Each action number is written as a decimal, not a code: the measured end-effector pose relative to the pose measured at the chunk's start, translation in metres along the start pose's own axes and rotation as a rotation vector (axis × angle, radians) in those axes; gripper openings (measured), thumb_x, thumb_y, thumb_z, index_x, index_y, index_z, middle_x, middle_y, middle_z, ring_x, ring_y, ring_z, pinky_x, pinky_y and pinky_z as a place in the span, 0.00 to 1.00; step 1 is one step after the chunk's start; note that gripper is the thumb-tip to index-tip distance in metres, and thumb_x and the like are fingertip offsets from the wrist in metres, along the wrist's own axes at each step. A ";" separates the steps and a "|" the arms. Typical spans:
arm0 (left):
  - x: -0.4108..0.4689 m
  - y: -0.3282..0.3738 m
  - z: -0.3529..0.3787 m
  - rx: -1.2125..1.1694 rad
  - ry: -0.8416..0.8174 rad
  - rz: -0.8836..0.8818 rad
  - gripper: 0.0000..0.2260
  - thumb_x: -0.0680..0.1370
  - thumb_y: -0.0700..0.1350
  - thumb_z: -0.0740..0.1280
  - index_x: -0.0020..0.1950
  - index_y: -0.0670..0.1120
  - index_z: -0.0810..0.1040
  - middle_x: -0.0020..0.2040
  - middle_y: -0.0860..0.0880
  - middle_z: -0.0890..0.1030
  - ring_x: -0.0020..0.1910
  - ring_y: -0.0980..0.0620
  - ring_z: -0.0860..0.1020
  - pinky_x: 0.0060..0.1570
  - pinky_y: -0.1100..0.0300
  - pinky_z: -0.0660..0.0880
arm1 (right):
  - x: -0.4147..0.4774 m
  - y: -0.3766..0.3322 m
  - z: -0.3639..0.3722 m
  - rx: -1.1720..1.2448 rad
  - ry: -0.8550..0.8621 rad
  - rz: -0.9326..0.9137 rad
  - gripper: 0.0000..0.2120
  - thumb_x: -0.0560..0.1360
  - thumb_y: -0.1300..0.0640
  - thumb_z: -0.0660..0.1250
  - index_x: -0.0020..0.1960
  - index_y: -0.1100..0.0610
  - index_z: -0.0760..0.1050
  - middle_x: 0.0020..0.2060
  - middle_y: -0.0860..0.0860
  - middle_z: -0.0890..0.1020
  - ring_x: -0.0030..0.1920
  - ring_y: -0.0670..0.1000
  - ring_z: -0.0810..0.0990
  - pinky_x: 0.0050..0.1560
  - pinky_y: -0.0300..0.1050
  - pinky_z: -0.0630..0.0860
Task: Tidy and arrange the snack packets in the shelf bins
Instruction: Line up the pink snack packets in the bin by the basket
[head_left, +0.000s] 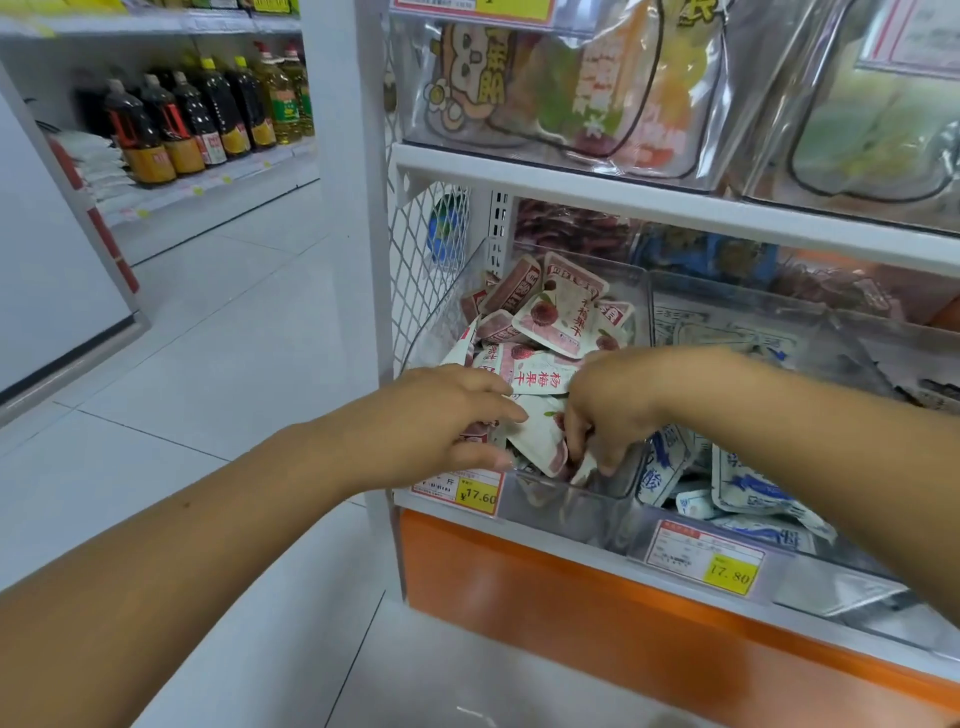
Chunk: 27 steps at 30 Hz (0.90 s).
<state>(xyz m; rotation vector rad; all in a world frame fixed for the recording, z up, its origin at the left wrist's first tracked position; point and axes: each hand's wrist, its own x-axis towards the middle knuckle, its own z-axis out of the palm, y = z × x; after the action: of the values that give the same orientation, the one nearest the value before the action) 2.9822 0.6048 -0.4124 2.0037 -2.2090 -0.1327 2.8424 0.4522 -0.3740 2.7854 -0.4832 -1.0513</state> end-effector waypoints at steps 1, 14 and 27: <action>-0.001 -0.001 0.000 -0.019 0.002 0.002 0.22 0.77 0.60 0.62 0.70 0.58 0.71 0.73 0.56 0.66 0.69 0.57 0.64 0.67 0.58 0.63 | 0.003 0.000 0.002 -0.007 0.039 -0.018 0.14 0.69 0.45 0.73 0.54 0.43 0.81 0.46 0.40 0.80 0.49 0.46 0.75 0.54 0.45 0.75; -0.002 0.023 -0.005 -0.784 0.400 -0.249 0.15 0.74 0.48 0.73 0.57 0.61 0.74 0.49 0.62 0.82 0.46 0.65 0.81 0.44 0.66 0.78 | -0.044 0.004 0.012 1.103 0.674 -0.148 0.11 0.75 0.51 0.69 0.47 0.59 0.81 0.40 0.62 0.81 0.35 0.53 0.77 0.35 0.48 0.72; -0.003 0.023 -0.012 -0.471 0.289 -0.216 0.22 0.74 0.54 0.72 0.66 0.59 0.70 0.63 0.60 0.76 0.56 0.65 0.74 0.57 0.64 0.72 | -0.075 0.011 0.020 1.529 0.942 -0.037 0.10 0.68 0.63 0.75 0.47 0.52 0.81 0.42 0.52 0.85 0.38 0.50 0.84 0.38 0.48 0.79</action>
<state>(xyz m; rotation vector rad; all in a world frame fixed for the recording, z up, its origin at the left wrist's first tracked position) 2.9621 0.6105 -0.3964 1.8478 -1.6028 -0.3312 2.7730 0.4671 -0.3398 3.7487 -1.4321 1.3134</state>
